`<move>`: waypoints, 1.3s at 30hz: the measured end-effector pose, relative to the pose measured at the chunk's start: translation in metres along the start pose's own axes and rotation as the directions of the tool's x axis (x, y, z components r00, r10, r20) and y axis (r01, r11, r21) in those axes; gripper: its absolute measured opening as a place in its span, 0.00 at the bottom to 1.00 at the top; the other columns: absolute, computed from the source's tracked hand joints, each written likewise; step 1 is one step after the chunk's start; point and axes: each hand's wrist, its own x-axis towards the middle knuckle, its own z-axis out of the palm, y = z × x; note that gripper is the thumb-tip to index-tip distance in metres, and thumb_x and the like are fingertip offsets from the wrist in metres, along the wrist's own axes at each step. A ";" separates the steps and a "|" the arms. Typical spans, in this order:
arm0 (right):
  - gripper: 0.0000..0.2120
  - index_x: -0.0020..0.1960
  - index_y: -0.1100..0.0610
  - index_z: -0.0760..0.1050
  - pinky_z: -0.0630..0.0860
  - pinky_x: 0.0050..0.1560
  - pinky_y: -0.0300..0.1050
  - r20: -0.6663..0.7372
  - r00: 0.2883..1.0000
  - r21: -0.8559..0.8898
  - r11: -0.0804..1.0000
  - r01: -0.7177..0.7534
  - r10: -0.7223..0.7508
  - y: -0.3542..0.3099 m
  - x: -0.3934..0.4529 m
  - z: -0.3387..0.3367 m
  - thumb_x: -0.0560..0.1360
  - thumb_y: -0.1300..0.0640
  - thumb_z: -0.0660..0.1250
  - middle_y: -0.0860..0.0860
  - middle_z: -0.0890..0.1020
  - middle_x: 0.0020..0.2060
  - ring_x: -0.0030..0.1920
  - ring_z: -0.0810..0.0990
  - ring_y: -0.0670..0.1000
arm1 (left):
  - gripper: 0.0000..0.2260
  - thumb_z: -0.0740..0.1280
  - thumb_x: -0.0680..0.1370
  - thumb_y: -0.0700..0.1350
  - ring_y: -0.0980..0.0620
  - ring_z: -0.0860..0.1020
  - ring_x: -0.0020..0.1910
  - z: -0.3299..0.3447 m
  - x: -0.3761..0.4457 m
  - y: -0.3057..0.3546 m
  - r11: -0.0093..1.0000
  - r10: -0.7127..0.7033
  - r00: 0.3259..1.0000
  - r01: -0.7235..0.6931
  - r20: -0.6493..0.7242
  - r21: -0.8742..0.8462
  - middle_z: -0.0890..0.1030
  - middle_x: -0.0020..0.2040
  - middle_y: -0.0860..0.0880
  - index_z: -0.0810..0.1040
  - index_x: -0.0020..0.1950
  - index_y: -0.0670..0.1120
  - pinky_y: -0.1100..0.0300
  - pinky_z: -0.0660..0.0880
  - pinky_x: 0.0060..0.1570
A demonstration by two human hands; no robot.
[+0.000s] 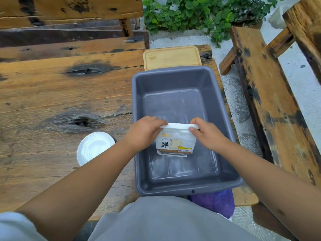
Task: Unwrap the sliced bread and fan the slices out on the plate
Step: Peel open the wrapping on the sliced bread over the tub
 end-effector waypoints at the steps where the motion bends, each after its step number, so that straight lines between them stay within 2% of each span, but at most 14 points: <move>1: 0.06 0.51 0.46 0.68 0.70 0.36 0.47 0.011 1.000 -0.040 0.999 0.009 -0.008 0.000 -0.001 0.001 0.77 0.49 0.64 0.44 0.76 0.37 0.37 0.75 0.48 | 0.08 0.63 0.79 0.43 0.43 0.78 0.46 -0.002 0.002 -0.001 1.000 -0.024 1.000 0.024 -0.014 -0.010 0.83 0.45 0.47 0.79 0.55 0.49 0.52 0.76 0.42; 4: 0.07 0.48 0.45 0.67 0.70 0.35 0.45 -0.031 0.999 -0.061 0.998 0.034 -0.036 -0.001 -0.003 0.002 0.77 0.50 0.65 0.44 0.75 0.34 0.35 0.74 0.44 | 0.06 0.63 0.79 0.45 0.49 0.77 0.42 -0.005 0.003 -0.005 0.990 -0.090 0.995 0.094 0.035 -0.107 0.82 0.40 0.49 0.80 0.51 0.50 0.56 0.73 0.41; 7: 0.07 0.41 0.50 0.72 0.64 0.31 0.34 -0.103 0.995 0.123 0.992 0.033 -0.020 -0.004 -0.001 -0.001 0.78 0.54 0.65 0.44 0.74 0.31 0.30 0.72 0.39 | 0.06 0.65 0.79 0.44 0.58 0.74 0.35 -0.007 0.004 -0.004 0.904 -0.226 0.958 0.273 0.174 -0.329 0.79 0.35 0.54 0.80 0.45 0.50 0.61 0.69 0.37; 10: 0.10 0.37 0.52 0.75 0.63 0.31 0.38 -0.046 0.997 0.346 0.937 -0.044 0.064 -0.006 0.004 -0.007 0.78 0.54 0.66 0.47 0.72 0.30 0.26 0.66 0.40 | 0.09 0.64 0.80 0.43 0.54 0.69 0.32 -0.009 0.006 -0.001 0.748 -0.339 0.898 0.438 0.281 -0.499 0.74 0.33 0.50 0.78 0.41 0.48 0.60 0.65 0.34; 12: 0.10 0.38 0.52 0.77 0.65 0.33 0.41 -0.006 0.996 0.395 0.915 -0.084 0.094 -0.008 0.006 -0.010 0.77 0.54 0.67 0.47 0.73 0.30 0.29 0.67 0.42 | 0.10 0.64 0.80 0.42 0.51 0.67 0.32 -0.010 0.006 0.002 0.679 -0.377 0.876 0.483 0.302 -0.553 0.73 0.33 0.48 0.78 0.39 0.49 0.60 0.63 0.33; 14: 0.08 0.39 0.53 0.77 0.66 0.34 0.40 -0.020 0.993 0.463 0.881 -0.094 0.116 -0.010 0.008 -0.011 0.77 0.56 0.68 0.43 0.76 0.28 0.29 0.71 0.42 | 0.09 0.64 0.80 0.40 0.50 0.70 0.37 -0.010 0.006 0.005 0.650 -0.383 0.875 0.483 0.295 -0.587 0.76 0.37 0.45 0.78 0.40 0.47 0.58 0.66 0.38; 17: 0.07 0.41 0.50 0.74 0.65 0.36 0.43 -0.101 0.987 0.486 0.872 -0.065 0.129 -0.011 0.010 -0.011 0.76 0.58 0.69 0.48 0.74 0.30 0.31 0.71 0.47 | 0.07 0.64 0.79 0.36 0.48 0.74 0.40 -0.009 0.006 0.006 0.621 -0.393 0.879 0.471 0.270 -0.627 0.80 0.42 0.38 0.80 0.45 0.44 0.56 0.70 0.44; 21: 0.07 0.40 0.48 0.74 0.70 0.41 0.46 -0.105 0.991 0.395 0.918 -0.039 0.087 -0.016 0.007 -0.010 0.74 0.57 0.70 0.47 0.76 0.33 0.34 0.73 0.49 | 0.09 0.65 0.78 0.39 0.47 0.75 0.39 -0.008 0.010 0.006 0.665 -0.427 0.863 0.501 0.268 -0.554 0.82 0.42 0.41 0.81 0.41 0.49 0.55 0.71 0.42; 25: 0.08 0.40 0.46 0.75 0.70 0.37 0.39 -0.084 0.994 0.334 0.942 -0.043 0.076 -0.021 0.006 -0.014 0.71 0.58 0.72 0.44 0.77 0.33 0.34 0.74 0.44 | 0.06 0.66 0.78 0.42 0.50 0.75 0.37 -0.010 0.015 0.007 0.740 -0.381 0.831 0.537 0.406 -0.405 0.82 0.41 0.47 0.83 0.45 0.47 0.57 0.71 0.41; 27: 0.11 0.40 0.45 0.74 0.70 0.37 0.32 -0.087 0.995 0.251 0.967 -0.032 0.055 -0.024 0.004 -0.016 0.71 0.61 0.71 0.43 0.78 0.35 0.37 0.75 0.43 | 0.07 0.65 0.78 0.44 0.52 0.76 0.39 -0.012 0.016 0.008 0.820 -0.361 0.835 0.497 0.416 -0.286 0.83 0.42 0.49 0.83 0.48 0.48 0.61 0.72 0.41; 30: 0.12 0.43 0.47 0.74 0.70 0.37 0.34 -0.092 0.993 0.228 0.972 -0.049 0.071 -0.029 0.003 -0.014 0.70 0.64 0.68 0.44 0.79 0.39 0.40 0.76 0.46 | 0.08 0.63 0.79 0.46 0.50 0.78 0.44 -0.015 0.016 0.015 0.933 -0.278 0.881 0.343 0.383 -0.113 0.83 0.45 0.49 0.82 0.51 0.48 0.60 0.71 0.43; 33: 0.10 0.47 0.51 0.75 0.70 0.41 0.38 -0.185 0.964 0.329 0.936 -0.121 0.190 -0.034 0.003 -0.006 0.70 0.64 0.68 0.48 0.79 0.44 0.43 0.76 0.48 | 0.10 0.63 0.79 0.48 0.46 0.78 0.45 -0.014 0.016 0.021 0.977 -0.195 0.915 0.212 0.352 -0.011 0.83 0.44 0.47 0.82 0.48 0.45 0.55 0.75 0.44; 36: 0.15 0.54 0.53 0.71 0.68 0.46 0.43 -0.257 0.870 0.489 0.833 -0.259 0.422 -0.041 -0.002 0.006 0.70 0.58 0.70 0.50 0.75 0.50 0.48 0.75 0.51 | 0.10 0.63 0.79 0.47 0.45 0.78 0.43 -0.014 0.018 0.022 0.979 -0.190 0.945 0.203 0.266 -0.021 0.83 0.40 0.47 0.82 0.45 0.45 0.54 0.76 0.44; 39: 0.17 0.57 0.55 0.69 0.71 0.36 0.42 -0.167 0.769 0.668 0.644 -0.372 0.617 -0.048 -0.008 0.018 0.70 0.54 0.69 0.52 0.77 0.48 0.41 0.77 0.51 | 0.11 0.62 0.79 0.48 0.47 0.78 0.41 -0.013 0.018 0.023 0.980 -0.186 0.952 0.197 0.242 -0.023 0.81 0.37 0.50 0.81 0.42 0.46 0.53 0.76 0.43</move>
